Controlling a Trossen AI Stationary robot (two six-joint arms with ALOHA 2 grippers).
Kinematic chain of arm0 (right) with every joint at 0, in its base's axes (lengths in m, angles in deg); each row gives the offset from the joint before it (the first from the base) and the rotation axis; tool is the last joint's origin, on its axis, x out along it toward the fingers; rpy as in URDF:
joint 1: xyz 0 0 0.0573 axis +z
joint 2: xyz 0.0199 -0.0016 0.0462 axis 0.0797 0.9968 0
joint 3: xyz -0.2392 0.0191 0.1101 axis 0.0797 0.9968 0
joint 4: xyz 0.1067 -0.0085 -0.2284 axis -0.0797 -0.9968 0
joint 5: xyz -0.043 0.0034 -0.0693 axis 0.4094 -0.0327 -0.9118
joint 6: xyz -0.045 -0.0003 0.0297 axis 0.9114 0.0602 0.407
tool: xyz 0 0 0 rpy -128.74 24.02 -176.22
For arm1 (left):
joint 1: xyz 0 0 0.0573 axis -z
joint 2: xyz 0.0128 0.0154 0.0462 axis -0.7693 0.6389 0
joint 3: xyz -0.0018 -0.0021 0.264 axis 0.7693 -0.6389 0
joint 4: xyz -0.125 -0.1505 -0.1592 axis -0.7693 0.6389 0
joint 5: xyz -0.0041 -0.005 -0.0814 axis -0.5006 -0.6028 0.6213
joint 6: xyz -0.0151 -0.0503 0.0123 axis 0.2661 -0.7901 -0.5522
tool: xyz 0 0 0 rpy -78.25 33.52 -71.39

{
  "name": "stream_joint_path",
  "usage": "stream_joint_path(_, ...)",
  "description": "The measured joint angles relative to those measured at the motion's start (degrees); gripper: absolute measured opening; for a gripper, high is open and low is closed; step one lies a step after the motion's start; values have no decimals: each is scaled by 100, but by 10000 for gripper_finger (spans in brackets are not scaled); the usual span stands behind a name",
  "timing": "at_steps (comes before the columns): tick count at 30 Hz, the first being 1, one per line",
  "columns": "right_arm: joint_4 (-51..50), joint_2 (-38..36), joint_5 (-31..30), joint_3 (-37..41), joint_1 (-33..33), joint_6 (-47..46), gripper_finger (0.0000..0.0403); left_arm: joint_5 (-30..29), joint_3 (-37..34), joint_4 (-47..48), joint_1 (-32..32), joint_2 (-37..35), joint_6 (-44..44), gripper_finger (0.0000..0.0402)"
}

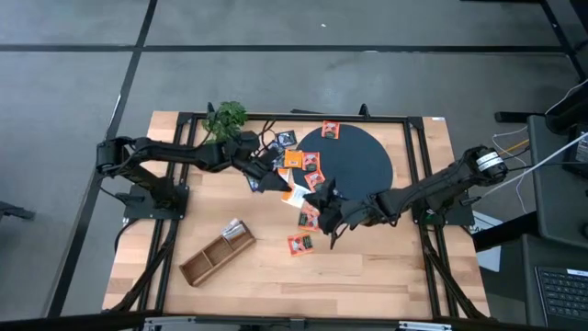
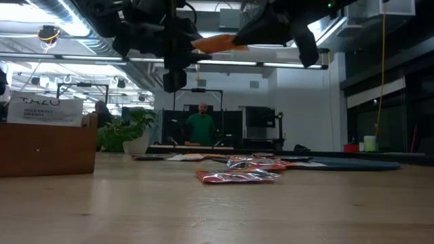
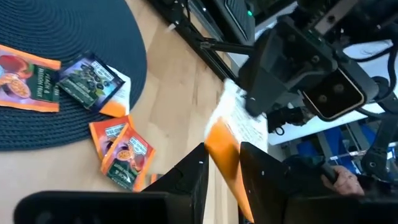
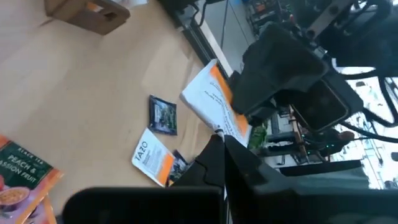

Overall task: Pick & Place Tea
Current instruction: Put the white tea bag into the right section of the wooden organizer

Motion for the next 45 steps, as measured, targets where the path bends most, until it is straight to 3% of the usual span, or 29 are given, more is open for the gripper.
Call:
stream_joint_path(7,34,0,293,0,-228,-47,2,90,0,-291,110,0,94,82)
stream_joint_path(13,32,0,547,0,-323,-64,14,221,0,-289,113,0,376,19)
stream_joint_path(17,18,0,537,0,-322,-293,29,225,0,-288,111,0,534,13)
stream_joint_path(21,-272,0,487,-2,-324,-1129,47,200,0,-206,107,0,696,10)
stream_joint_path(25,-1166,-62,543,-1,-324,-2270,71,207,0,-60,109,-5,905,10)
stream_joint_path(31,-2068,-450,1630,39,-441,-4320,102,-288,0,244,111,-9,1597,9)
stream_joint_path(39,266,-960,2354,1466,-989,-5922,135,-1353,-1,122,380,-9,2528,9)
stream_joint_path(45,2006,-1067,2724,2157,-1459,-6490,141,-2098,0,-329,718,-38,2815,9)
